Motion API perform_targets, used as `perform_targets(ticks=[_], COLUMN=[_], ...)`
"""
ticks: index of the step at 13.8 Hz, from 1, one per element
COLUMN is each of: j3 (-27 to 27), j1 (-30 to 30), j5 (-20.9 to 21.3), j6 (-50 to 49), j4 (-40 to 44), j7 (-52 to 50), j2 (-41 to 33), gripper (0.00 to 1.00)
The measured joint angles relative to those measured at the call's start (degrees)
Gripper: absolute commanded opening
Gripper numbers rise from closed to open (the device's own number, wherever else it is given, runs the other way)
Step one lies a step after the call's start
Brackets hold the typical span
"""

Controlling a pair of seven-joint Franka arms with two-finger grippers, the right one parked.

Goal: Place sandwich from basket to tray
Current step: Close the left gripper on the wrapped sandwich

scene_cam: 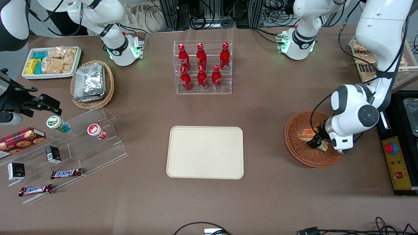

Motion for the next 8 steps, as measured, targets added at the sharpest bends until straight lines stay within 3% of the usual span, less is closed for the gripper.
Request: perform_targets(ticks=[2, 8], j3=[0.00, -0.30], j1=[0.00, -0.02], j5=[0.15, 0.39], j6=[0.52, -3.24], j4=[0.06, 2.33], j7=[0.50, 7.93], j2=[0.58, -0.26], gripper=[0.00, 0.00])
